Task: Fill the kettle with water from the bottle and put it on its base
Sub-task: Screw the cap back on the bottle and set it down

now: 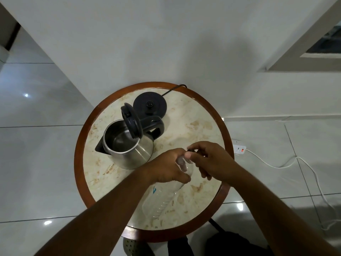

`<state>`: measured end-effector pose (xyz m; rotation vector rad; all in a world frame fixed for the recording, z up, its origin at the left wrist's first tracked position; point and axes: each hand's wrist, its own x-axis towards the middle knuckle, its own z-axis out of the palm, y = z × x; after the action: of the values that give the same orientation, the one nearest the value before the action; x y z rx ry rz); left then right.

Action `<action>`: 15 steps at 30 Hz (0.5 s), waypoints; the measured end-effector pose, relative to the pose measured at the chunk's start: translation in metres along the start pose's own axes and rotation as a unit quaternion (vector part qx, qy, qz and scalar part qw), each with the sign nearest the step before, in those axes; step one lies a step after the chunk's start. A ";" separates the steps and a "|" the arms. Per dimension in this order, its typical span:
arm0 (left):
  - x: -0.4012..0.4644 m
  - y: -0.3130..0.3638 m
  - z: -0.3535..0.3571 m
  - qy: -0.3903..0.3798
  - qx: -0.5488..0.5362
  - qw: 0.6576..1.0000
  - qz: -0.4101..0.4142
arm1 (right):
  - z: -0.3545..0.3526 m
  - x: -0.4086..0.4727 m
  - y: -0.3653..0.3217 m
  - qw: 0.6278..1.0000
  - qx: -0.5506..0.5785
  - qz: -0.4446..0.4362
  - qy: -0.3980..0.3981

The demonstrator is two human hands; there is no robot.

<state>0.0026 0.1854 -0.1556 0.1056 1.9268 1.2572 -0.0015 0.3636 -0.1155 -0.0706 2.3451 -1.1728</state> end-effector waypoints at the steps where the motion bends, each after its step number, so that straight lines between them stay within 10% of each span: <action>1: 0.001 0.000 0.000 0.004 0.001 1.000 0.002 | 0.000 -0.001 0.000 1.000 0.004 -0.007 -0.002; 15: 0.006 -0.018 0.005 0.156 0.027 0.987 -0.019 | -0.023 0.005 -0.007 0.963 -0.223 -0.069 0.134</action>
<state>0.0083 0.1824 -0.1743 -0.1073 2.2190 1.2553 -0.0179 0.3743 -0.1010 -0.2485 2.8487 -0.7235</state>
